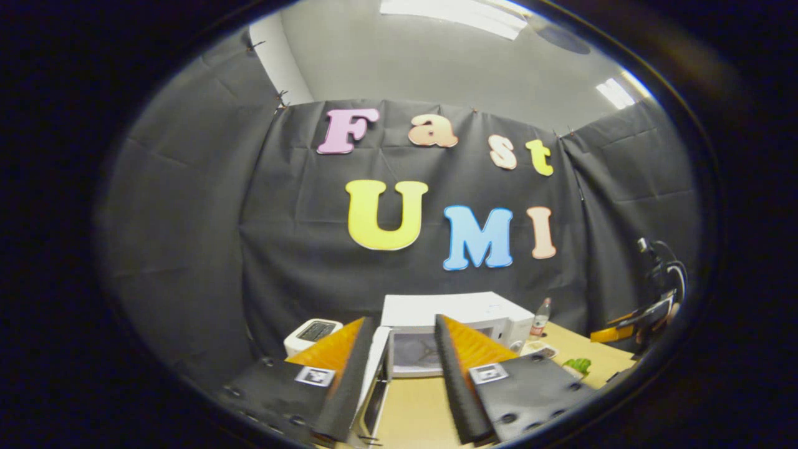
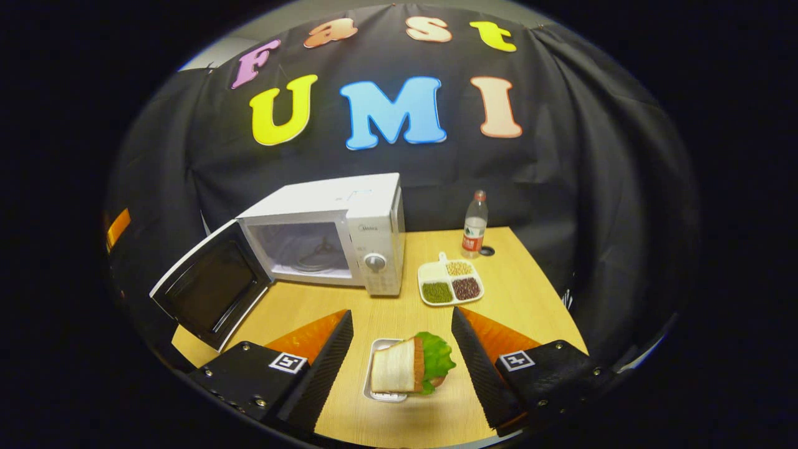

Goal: Open the microwave oven with the left hand, put the food in, and close the microwave oven.

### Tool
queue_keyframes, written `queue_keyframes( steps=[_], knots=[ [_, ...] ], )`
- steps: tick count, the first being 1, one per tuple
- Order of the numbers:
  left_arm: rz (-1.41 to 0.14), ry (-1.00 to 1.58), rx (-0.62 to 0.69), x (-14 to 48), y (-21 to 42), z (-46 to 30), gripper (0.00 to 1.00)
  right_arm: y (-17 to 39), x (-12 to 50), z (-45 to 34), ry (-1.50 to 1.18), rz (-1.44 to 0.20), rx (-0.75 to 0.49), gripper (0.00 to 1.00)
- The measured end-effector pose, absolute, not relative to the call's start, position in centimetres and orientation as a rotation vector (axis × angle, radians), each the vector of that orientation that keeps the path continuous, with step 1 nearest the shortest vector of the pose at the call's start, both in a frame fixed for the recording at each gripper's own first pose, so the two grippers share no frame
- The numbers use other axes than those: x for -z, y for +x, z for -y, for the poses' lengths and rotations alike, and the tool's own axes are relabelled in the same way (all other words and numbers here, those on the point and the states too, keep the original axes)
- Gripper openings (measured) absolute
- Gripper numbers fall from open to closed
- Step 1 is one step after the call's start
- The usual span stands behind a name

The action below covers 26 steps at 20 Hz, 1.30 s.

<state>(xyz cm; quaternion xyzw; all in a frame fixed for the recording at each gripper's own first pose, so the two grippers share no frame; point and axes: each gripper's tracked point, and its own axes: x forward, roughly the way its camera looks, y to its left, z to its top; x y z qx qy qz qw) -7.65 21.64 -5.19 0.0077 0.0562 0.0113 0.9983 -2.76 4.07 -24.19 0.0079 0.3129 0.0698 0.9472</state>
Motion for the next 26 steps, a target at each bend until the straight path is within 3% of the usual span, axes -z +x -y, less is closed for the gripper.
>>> queue_keyframes(
  steps=[1,4,5,17,19,20,23,24,26],
  knots=[
    [-0.095,0.018,-0.013,4.1,-7.1,-20.3,1.0,-3.0,25.5,-3.4,0.042,-0.68,-0.136,0.96],
    [-0.069,0.015,0.016,2.8,-4.6,-16.9,0.95,-4.4,28.9,-1.8,0.109,-0.798,-0.119,0.99],
    [-0.059,0.012,0.024,2.2,-4.1,-16.0,0.99,-4.6,29.9,-1.4,0.124,-0.825,-0.117,0.98],
    [-0.074,0.026,0.001,1.1,-2.6,-12.8,0.96,-6.1,37.9,-2.2,0.397,-1.073,-0.178,0.95],
    [-0.072,0.032,-0.012,0.9,-2.8,-13.1,0.96,-6.0,37.9,-2.8,0.472,-1.085,-0.196,0.77],
    [-0.072,0.033,-0.019,0.8,-2.9,-13.3,0.98,-5.9,37.7,-3.3,0.525,-1.088,-0.204,0.51],
    [-0.077,0.024,-0.037,1.1,-3.2,-13.8,0.98,-6.3,37.5,-3.7,0.598,-1.11,-0.212,0.19],
    [-0.077,0.02,-0.039,1.1,-3.3,-13.9,0.98,-5.9,37.2,-3.7,0.616,-1.097,-0.213,0.11],
    [-0.073,0.022,-0.042,0.8,-3.4,-14.0,0.96,-5.9,36.4,-4.0,0.643,-1.081,-0.209,0.11]
  ],
)
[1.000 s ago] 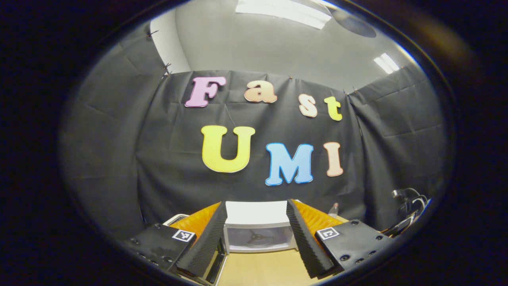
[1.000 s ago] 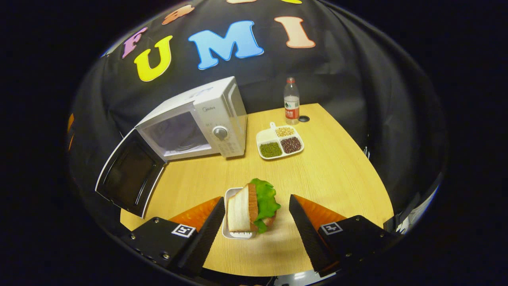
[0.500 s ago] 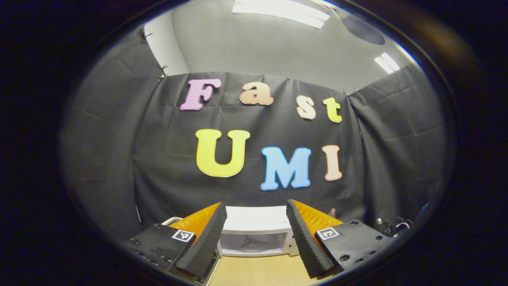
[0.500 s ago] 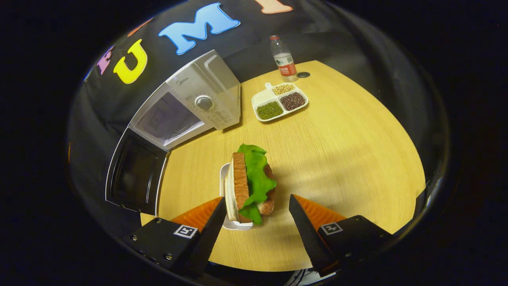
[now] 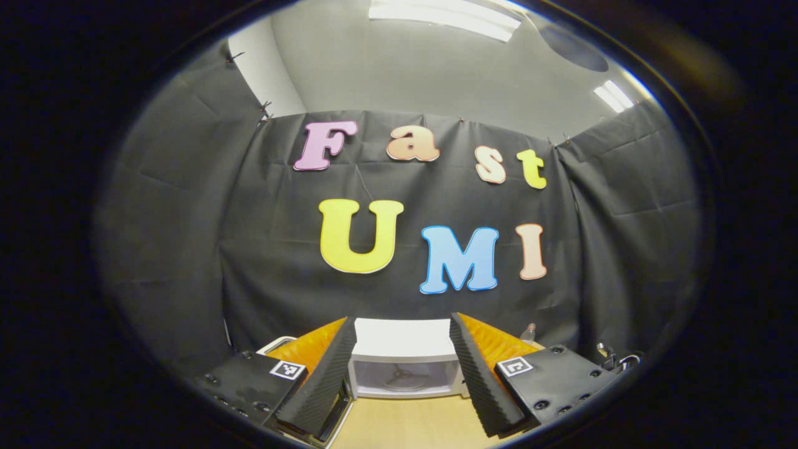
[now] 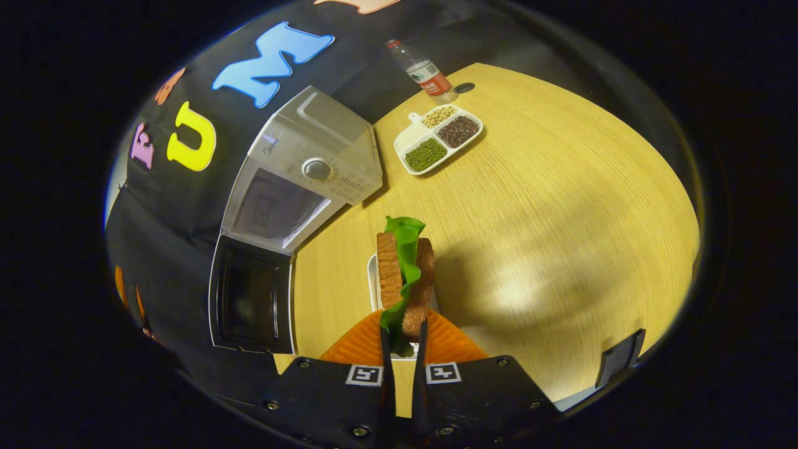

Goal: Open the microwave oven with the left hand, put the food in, and close the microwave oven.

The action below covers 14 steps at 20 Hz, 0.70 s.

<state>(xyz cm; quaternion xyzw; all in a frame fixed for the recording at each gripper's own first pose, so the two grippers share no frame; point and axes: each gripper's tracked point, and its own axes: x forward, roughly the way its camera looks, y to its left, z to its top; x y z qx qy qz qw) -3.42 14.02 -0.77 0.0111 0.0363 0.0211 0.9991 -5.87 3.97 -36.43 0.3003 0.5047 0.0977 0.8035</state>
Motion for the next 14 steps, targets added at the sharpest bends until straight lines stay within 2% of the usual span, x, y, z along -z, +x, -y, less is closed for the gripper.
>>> queue_keyframes(
  steps=[4,7,11,12,13,14],
  knots=[
    [-0.071,0.03,-0.036,0.4,-3.9,-14.1,0.96,-5.2,33.6,-5.1,0.668,-1.007,-0.232,0.11],
    [-0.069,0.029,-0.034,0.2,-4.2,-14.3,0.98,-4.3,30.1,-7.4,0.74,-0.92,-0.303,0.11],
    [-0.065,0.035,-0.039,-0.3,-4.8,-15.5,0.94,-3.2,26.4,-12.0,0.852,-0.841,-0.406,0.11],
    [-0.064,0.037,-0.04,-0.5,-5.0,-16.0,0.98,-2.9,25.7,-13.2,0.89,-0.823,-0.428,0.11],
    [-0.065,0.039,-0.042,-0.6,-5.2,-16.4,0.96,-2.5,25.3,-14.6,0.923,-0.809,-0.445,0.11],
    [-0.065,0.039,-0.043,-0.8,-5.5,-16.9,0.98,-2.1,24.9,-15.8,0.953,-0.798,-0.457,0.11]
  ],
)
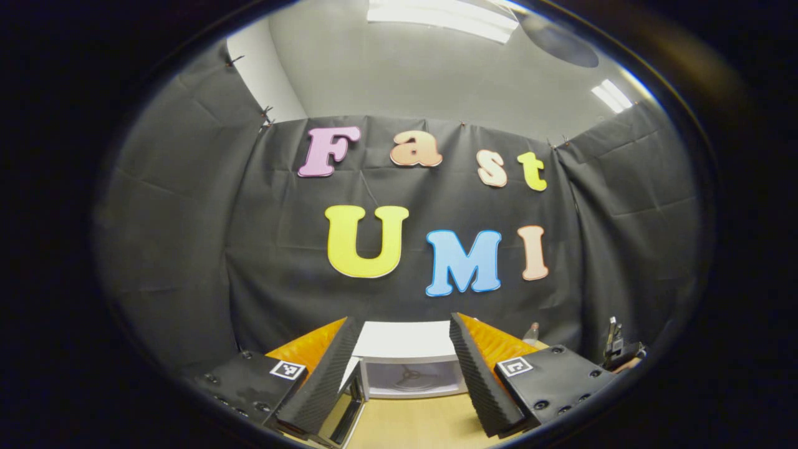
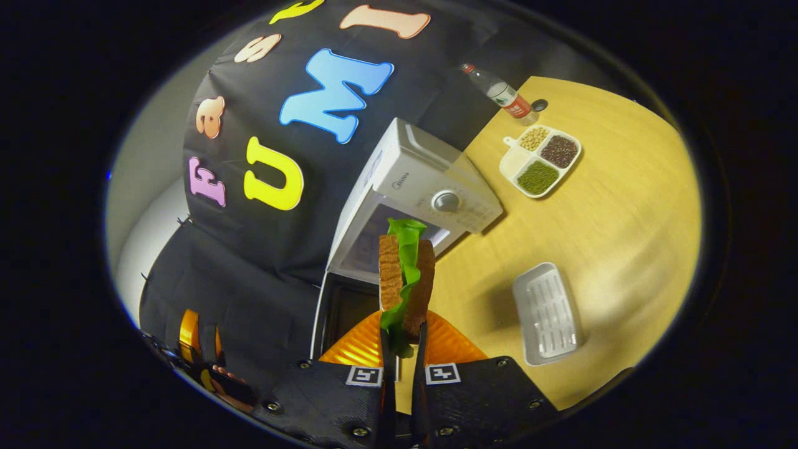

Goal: Open the microwave oven with the left hand, put the food in, and close the microwave oven.

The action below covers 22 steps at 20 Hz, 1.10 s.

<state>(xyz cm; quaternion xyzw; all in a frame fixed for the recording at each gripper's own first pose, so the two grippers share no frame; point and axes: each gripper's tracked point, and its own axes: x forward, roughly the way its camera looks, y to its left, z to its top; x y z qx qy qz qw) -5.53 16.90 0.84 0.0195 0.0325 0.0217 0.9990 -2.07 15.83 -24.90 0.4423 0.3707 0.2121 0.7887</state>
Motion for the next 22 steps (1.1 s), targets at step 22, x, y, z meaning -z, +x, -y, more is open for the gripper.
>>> queue_keyframes(
  steps=[22],
  knots=[
    [-0.05,0.057,-0.188,-2.7,-9.2,-30.5,0.98,15.7,32.4,-32.2,1.303,-0.572,-0.057,0.11]
  ],
)
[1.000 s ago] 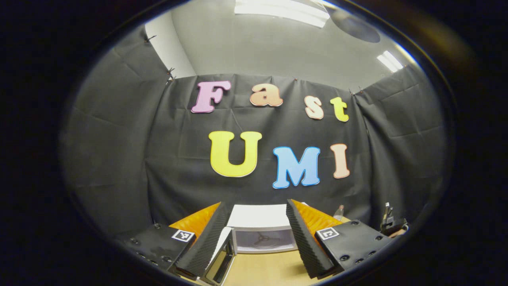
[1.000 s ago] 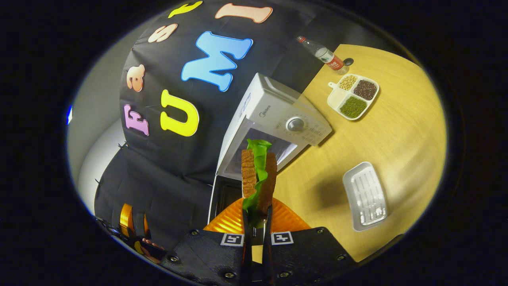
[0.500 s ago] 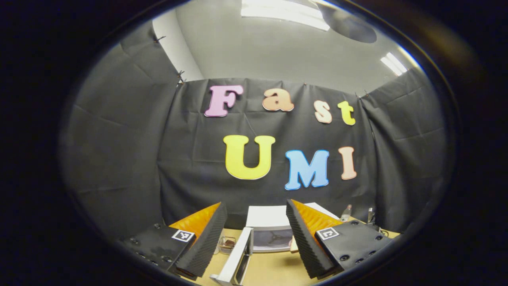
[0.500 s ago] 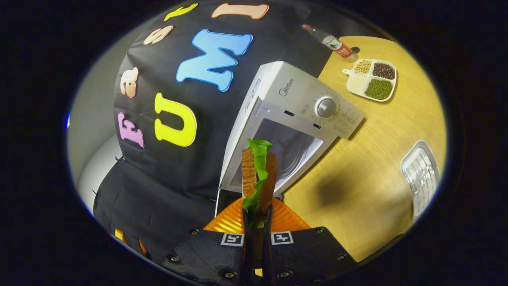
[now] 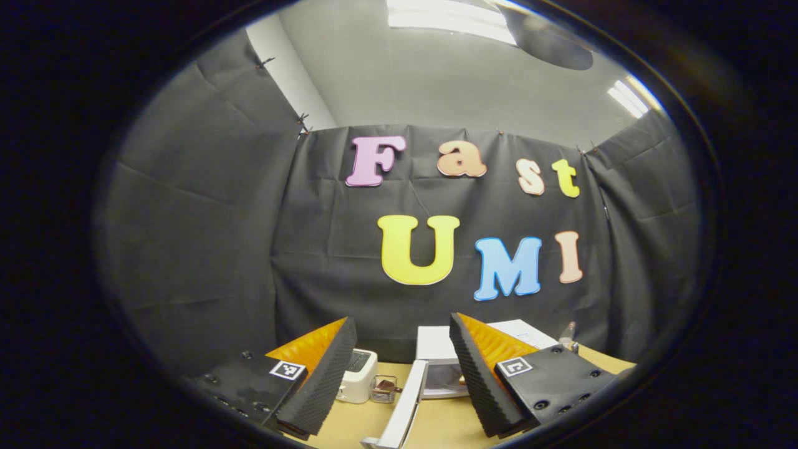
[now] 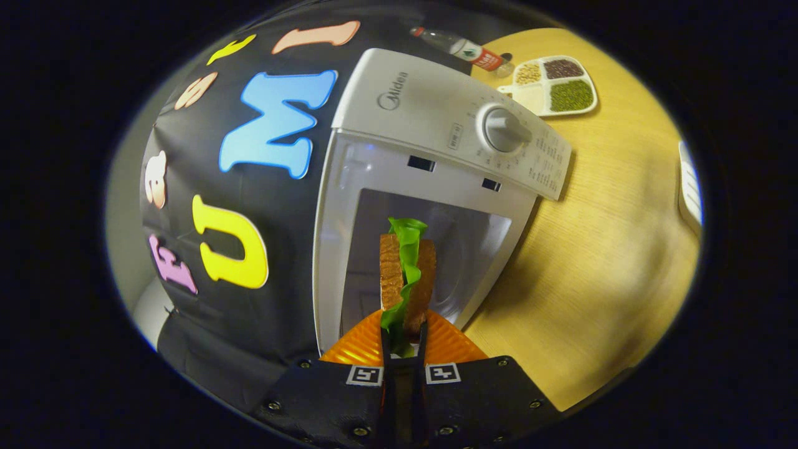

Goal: Open the microwave oven with the left hand, put the food in, and close the microwave oven.

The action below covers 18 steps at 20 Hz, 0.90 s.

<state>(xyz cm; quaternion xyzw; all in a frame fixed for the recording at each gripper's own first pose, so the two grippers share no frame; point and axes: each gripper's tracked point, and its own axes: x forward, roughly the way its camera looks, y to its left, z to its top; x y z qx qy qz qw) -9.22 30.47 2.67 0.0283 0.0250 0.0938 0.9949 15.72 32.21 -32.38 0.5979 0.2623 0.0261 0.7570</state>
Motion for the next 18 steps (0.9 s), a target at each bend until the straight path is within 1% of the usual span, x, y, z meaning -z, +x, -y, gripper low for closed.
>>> queue_keyframes(
  steps=[1,2,3,7,8,10,11,13,14,15,17,18],
  knots=[
    [-0.06,0.061,-0.202,-2.4,-9.2,-31.1,0.96,17.0,33.1,-32.5,1.322,-0.543,-0.018,0.11],
    [-0.07,0.064,-0.216,-2.3,-9.3,-31.8,0.98,18.2,33.8,-32.7,1.337,-0.52,0.025,0.11],
    [-0.08,0.065,-0.232,-2.2,-9.4,-32.6,0.98,19.3,34.7,-33.1,1.351,-0.508,0.067,0.11],
    [-0.123,0.067,-0.283,-0.8,-9.9,-34.8,0.98,22.5,37.6,-35.4,1.38,-0.508,0.173,0.11],
    [-0.136,0.07,-0.293,-0.6,-10.0,-35.2,0.96,23.0,37.9,-36.0,1.386,-0.493,0.182,0.11],
    [-0.152,0.072,-0.305,-0.1,-9.8,-35.9,0.96,23.9,38.7,-36.8,1.405,-0.475,0.212,0.11],
    [-0.158,0.074,-0.308,0.3,-9.8,-36.1,0.98,24.3,39.0,-37.1,1.424,-0.47,0.228,0.11],
    [-0.167,0.075,-0.313,0.6,-9.8,-36.4,0.98,25.0,39.7,-37.7,1.443,-0.471,0.254,0.1],
    [-0.17,0.071,-0.314,0.7,-9.7,-36.5,0.96,25.1,40.1,-37.9,1.444,-0.479,0.261,0.11],
    [-0.171,0.065,-0.313,0.8,-9.6,-36.4,0.97,25.1,40.1,-38.0,1.44,-0.486,0.258,0.11],
    [-0.159,0.056,-0.3,0.7,-9.3,-36.1,0.98,24.8,39.9,-37.5,1.411,-0.502,0.252,0.21],
    [-0.156,0.053,-0.293,0.8,-9.1,-35.8,0.98,24.4,40.3,-37.4,1.389,-0.527,0.253,0.3]
  ],
)
